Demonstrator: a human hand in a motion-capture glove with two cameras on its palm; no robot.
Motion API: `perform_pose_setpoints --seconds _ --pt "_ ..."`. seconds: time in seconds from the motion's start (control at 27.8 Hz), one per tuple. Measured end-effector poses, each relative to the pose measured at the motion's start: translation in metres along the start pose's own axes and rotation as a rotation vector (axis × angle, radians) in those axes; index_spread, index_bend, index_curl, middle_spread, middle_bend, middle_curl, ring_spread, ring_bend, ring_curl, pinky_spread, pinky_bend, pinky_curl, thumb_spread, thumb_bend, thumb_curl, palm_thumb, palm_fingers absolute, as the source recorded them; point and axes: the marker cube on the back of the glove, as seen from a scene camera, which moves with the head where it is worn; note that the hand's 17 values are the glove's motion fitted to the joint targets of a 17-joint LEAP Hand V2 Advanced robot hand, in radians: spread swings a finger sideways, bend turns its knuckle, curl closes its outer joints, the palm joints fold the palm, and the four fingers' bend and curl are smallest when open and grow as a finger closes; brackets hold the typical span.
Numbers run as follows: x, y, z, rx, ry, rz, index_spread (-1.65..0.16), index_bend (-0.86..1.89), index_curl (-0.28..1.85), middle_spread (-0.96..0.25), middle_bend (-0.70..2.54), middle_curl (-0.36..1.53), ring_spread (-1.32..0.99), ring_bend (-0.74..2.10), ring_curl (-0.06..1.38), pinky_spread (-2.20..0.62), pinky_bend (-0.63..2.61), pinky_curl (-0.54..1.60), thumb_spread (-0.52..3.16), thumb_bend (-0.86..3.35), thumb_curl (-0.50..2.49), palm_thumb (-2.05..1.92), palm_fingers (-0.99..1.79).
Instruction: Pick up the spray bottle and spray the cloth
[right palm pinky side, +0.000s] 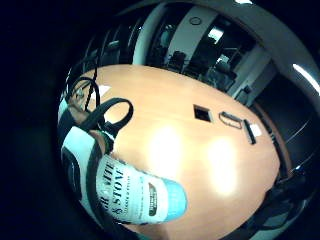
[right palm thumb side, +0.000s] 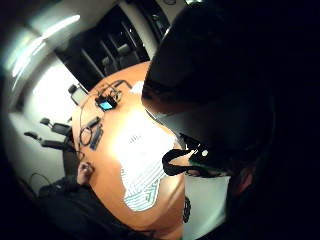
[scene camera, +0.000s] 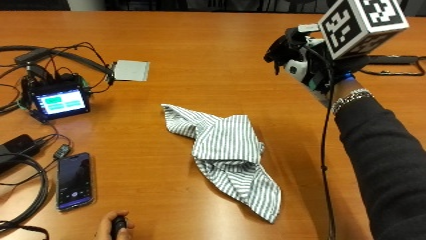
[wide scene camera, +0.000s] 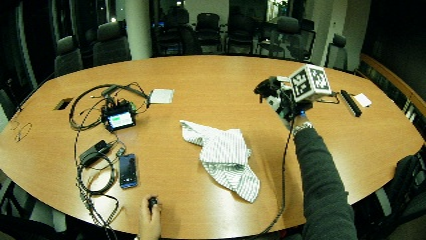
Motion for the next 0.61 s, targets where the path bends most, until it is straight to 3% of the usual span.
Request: perform_pose_setpoints --seconds 0.29,0.47,0.61 --pt "-0.031 -0.023 -0.017 -0.109 0.257 -0.228 -0.28 0.19 0.49 -0.21 0.4 0.48 -0.17 0.62 0.44 -0.24 0.46 0.38 0.87 -0.02 0.58 0.84 1.33" --pt "-0.065 -0.033 -0.02 -0.184 0.492 -0.454 -0.28 0.19 0.5 -0.22 0.4 0.49 -0.17 0.62 0.44 -0.24 0.47 0.38 0.85 -0.02 0.6 0.84 1.33" --pt "-0.075 -0.029 -0.01 -0.214 0.567 -0.526 -0.28 0.19 0.51 -0.22 0.41 0.49 -0.17 0.62 0.44 -0.25 0.47 0.38 0.84 -0.02 0.61 0.83 1.32"
